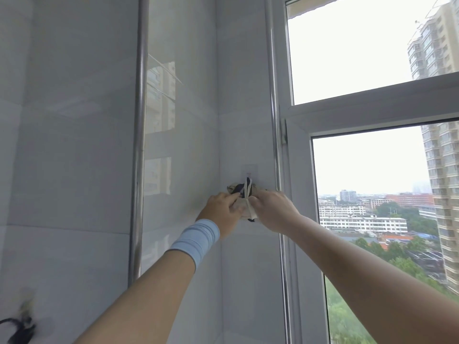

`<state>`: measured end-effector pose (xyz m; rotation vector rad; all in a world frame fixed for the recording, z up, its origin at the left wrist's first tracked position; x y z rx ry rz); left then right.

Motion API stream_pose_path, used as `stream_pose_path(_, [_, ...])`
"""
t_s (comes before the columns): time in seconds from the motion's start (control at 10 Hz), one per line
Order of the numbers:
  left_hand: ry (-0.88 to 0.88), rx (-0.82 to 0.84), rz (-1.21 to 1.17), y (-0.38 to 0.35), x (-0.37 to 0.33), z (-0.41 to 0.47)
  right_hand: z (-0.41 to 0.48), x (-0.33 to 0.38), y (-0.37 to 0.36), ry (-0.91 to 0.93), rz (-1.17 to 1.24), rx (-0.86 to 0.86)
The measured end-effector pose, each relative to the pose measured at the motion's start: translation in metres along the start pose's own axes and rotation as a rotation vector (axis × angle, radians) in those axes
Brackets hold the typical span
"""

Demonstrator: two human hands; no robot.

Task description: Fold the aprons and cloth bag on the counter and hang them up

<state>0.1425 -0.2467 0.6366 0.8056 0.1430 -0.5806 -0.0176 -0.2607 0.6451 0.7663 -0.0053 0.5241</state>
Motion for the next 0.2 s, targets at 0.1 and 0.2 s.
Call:
stream_pose_path(0.1, [0.003, -0.001, -0.006, 0.004, -0.004, -0.007, -0.001, 0.003, 0.000, 0.006, -0.023, 0.025])
stream_pose_path(0.2, [-0.070, -0.109, -0.097, 0.014, -0.014, -0.012, 0.001, 0.005, 0.009, 0.008, -0.017, -0.020])
Point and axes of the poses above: each hand's wrist, its own z-axis towards the middle knuckle, its own y-axis out of the back of the hand, x = y × z, the point moved 2 cm from there along z, towards the middle knuckle, and after that the axes turned 4 degrees about -z, right-handed, at the moved point
